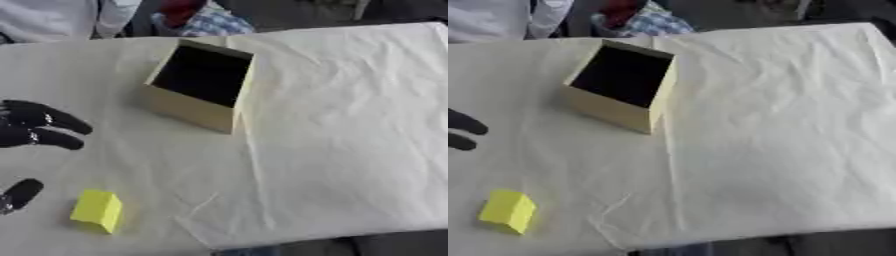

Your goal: Pick up objects on the table and place them in the box.

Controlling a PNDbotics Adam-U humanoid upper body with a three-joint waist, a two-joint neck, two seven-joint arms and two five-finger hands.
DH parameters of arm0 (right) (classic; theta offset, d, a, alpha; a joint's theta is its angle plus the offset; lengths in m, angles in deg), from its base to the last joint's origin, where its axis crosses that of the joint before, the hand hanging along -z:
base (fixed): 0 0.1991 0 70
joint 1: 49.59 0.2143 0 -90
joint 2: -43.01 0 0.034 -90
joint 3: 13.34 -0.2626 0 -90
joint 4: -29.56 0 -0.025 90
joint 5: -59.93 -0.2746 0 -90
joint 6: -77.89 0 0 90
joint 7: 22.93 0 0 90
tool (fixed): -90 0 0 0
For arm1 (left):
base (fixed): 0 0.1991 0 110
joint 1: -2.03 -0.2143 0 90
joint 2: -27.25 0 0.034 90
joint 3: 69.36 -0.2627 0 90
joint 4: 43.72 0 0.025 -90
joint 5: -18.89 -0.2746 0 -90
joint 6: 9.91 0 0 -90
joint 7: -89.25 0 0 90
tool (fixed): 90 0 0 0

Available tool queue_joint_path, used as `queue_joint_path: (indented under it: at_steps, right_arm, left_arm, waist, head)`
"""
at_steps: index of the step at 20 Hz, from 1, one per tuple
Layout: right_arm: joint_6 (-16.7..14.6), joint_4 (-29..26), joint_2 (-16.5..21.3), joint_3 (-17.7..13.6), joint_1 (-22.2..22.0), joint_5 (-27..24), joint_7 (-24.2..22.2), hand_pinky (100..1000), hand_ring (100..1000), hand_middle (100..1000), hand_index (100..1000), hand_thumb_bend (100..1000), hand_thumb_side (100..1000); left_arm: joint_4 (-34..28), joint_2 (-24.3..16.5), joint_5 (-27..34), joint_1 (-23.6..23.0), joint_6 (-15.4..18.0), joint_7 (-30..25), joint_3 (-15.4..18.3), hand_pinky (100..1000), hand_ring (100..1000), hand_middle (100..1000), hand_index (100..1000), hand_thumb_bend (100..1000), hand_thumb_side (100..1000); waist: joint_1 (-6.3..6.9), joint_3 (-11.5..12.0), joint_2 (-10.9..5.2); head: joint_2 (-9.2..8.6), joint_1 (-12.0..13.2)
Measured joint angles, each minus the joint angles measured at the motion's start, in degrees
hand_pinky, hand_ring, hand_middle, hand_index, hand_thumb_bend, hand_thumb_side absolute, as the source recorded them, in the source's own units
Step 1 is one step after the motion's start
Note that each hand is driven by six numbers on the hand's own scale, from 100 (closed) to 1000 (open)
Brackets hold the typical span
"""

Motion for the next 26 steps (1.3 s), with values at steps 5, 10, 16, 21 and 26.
queue_joint_path:
  at_steps: [5,10,16,21,26]
  right_arm:
    - [-0.06,0.0,0.0,0.1,0.05,-0.02,-0.08,599,665,516,696,100,880]
    - [-0.07,0.0,0.0,0.31,0.23,-0.15,-0.14,598,665,516,695,100,881]
    - [-0.01,0.0,0.0,0.31,0.23,-0.43,-0.25,598,664,515,695,100,885]
    - [0.0,0.0,0.0,0.32,0.25,-0.45,-0.27,597,664,515,694,100,886]
    - [0.01,0.0,0.0,0.32,0.28,-0.46,-0.31,597,663,514,694,100,888]
  left_arm:
    - [0.0,0.0,-3.17,1.04,-2.56,-1.31,-2.14,869,912,910,973,100,946]
    - [0.0,0.0,-3.8,1.43,-4.63,-3.52,-4.74,871,912,914,998,100,879]
    - [0.0,0.0,-4.71,1.94,-6.38,-4.84,-5.69,884,918,913,995,100,1000]
    - [0.0,0.0,-6.9,1.75,-7.29,-5.03,-7.12,878,914,917,1000,100,896]
    - [0.0,-0.01,-8.46,0.17,-9.35,-6.86,-8.81,882,914,916,1000,146,1000]
  waist:
    - [0.13,-0.24,0.01]
    - [0.16,-0.43,0.02]
    - [0.26,-0.5,0.07]
    - [0.42,-0.56,0.25]
    - [0.5,-0.79,0.35]
  head:
    - [0.0,0.05]
    - [0.0,0.15]
    - [0.0,-0.02]
    - [0.0,-0.05]
    - [0.0,-0.05]
